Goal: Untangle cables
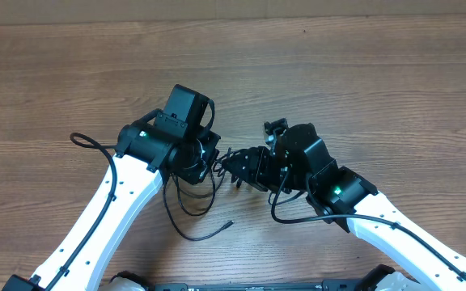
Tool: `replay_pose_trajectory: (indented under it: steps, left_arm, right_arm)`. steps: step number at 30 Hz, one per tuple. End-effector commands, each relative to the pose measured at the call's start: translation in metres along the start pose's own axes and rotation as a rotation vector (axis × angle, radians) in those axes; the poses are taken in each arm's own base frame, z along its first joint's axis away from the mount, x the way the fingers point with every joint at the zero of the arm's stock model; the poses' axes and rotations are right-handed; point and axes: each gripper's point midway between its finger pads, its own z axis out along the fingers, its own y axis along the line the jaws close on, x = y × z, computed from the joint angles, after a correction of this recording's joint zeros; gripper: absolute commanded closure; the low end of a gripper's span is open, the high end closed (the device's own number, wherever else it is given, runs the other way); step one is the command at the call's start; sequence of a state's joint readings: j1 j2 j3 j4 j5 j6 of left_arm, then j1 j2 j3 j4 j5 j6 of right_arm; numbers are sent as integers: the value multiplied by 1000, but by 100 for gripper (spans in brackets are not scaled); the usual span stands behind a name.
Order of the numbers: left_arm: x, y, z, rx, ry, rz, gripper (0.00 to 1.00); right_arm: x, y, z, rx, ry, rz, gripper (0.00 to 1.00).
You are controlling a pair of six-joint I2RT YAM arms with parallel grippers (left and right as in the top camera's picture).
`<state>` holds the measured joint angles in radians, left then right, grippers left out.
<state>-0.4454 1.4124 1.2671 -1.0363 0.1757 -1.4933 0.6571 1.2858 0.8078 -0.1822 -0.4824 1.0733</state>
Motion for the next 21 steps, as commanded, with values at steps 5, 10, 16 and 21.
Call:
replay_pose_trajectory:
  steps: [5,10,16,21]
  left_arm:
    - [12,-6,-4,19,53,15,96]
    - [12,-6,-4,19,56,15,96]
    - [14,-6,-4,20,64,15,96]
    - [14,-6,-5,20,68,15,96]
  right_arm:
    - [-10,-7,-1,55,-62,5,79]
    - [-10,-7,-1,55,-62,5,83]
    - [-11,-8,-1,58,-69,5,89]
    - [-12,-8,-1,62,-75,3,94]
